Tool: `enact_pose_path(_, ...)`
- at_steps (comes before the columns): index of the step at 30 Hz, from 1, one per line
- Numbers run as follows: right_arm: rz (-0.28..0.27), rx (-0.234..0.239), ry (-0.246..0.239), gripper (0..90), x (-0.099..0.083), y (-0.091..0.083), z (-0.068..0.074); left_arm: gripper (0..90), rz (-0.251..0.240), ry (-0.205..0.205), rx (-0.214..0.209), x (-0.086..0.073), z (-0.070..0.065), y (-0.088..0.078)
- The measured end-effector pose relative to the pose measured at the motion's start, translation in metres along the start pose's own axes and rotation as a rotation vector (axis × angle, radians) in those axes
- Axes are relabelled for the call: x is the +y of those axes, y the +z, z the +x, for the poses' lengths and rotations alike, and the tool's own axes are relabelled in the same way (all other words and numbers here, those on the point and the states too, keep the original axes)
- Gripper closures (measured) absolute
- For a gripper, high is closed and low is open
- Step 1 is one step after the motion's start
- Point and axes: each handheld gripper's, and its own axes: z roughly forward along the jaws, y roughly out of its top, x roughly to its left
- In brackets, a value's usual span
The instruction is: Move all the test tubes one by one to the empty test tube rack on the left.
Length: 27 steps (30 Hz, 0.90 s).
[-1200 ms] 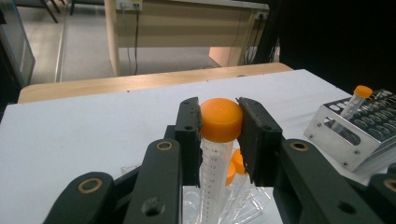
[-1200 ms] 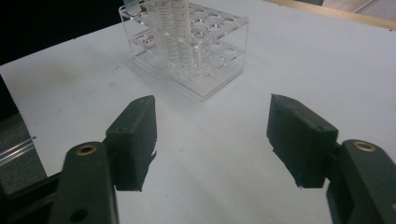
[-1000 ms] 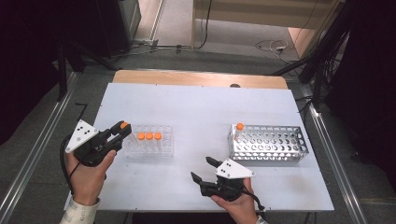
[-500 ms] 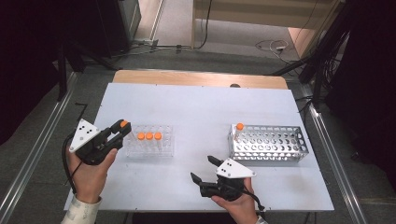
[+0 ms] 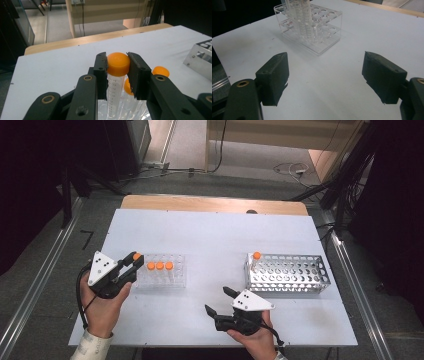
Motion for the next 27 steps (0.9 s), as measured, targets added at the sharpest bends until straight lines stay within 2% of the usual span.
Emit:
enact_pose_path(12, -0.006, -0.002, -0.002, 21.0, 0.0, -0.002, -0.001, 67.8, 0.051, 0.018, -0.003, -0.013, -0.005, 0.006)
enact_pose_path(16, -0.006, -0.004, -0.001, 21.1, 0.0, -0.003, -0.002, 56.2, 0.049, -0.005, -0.018, -0.012, -0.006, 0.005)
enact_pose_path(21, -0.007, -0.007, -0.001, 21.2, 0.0, -0.003, -0.002, 48.6, 0.04, -0.044, -0.028, -0.009, -0.004, 0.002)
enact_pose_path(25, -0.01, -0.012, 0.004, 21.3, 0.001, -0.004, -0.003, 36.8, 0.003, -0.093, -0.05, -0.007, -0.002, 0.0)
enact_pose_path(27, -0.012, -0.02, 0.006, 21.4, 0.001, -0.004, -0.005, 28.8, -0.03, -0.105, -0.041, -0.005, -0.003, -0.002)
